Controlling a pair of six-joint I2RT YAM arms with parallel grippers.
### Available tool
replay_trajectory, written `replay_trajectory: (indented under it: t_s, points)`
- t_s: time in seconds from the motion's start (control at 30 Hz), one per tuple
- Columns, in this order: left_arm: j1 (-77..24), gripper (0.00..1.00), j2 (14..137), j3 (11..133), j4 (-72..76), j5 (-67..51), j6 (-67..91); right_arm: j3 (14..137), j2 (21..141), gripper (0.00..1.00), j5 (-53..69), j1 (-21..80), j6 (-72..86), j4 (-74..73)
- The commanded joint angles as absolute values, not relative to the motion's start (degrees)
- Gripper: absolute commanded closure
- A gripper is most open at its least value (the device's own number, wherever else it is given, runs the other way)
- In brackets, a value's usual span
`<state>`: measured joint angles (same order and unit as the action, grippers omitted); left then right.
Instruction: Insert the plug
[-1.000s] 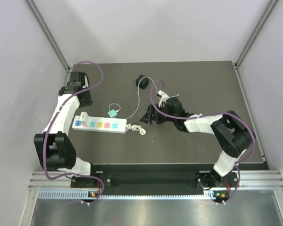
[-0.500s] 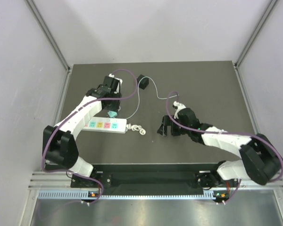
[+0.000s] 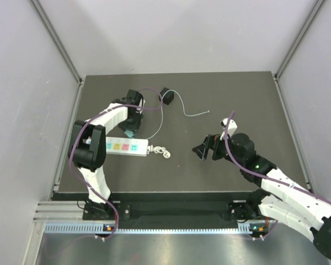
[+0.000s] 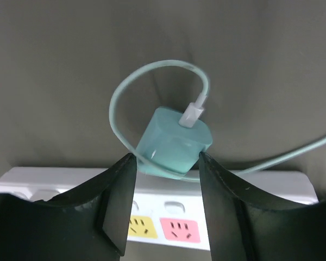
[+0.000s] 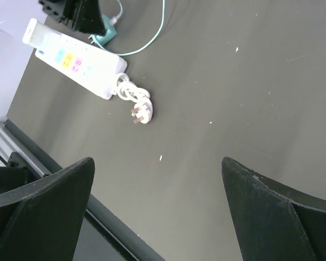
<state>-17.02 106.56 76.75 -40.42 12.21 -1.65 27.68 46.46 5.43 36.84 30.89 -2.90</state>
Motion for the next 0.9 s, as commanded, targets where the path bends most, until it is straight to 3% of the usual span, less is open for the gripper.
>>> replay_trajectory:
  t_s: [0.0, 0.33, 0.67, 0.8, 0.83, 0.87]
  points:
    - [-15.8, 0.45, 108.5, 79.7, -42.1, 10.8, -2.5, 28.6, 43.9, 0.0, 5.4, 36.7, 29.3, -4.3]
    - [-14.6, 0.48, 114.4, 82.9, -40.4, 8.7, -1.4, 28.9, 42.0, 0.0, 6.3, 36.7, 28.6, -6.4]
    - [-14.6, 0.5, 115.8, 84.5, -38.6, -2.8, 2.9, 27.7, 39.0, 0.0, 4.7, 36.7, 28.7, -8.6]
    - [-15.2, 0.64, 114.8, 85.3, -38.0, -10.9, 4.5, 27.2, 38.6, 0.0, 4.6, 36.7, 29.7, -7.8]
    - [-15.5, 0.74, 113.5, 85.3, -37.5, -11.8, 4.8, 27.0, 38.8, 0.0, 4.6, 36.7, 30.0, -7.6]
    - [-16.0, 0.75, 112.9, 85.4, -37.4, -13.2, 5.4, 26.8, 39.1, 0.0, 4.7, 36.7, 30.0, -7.1]
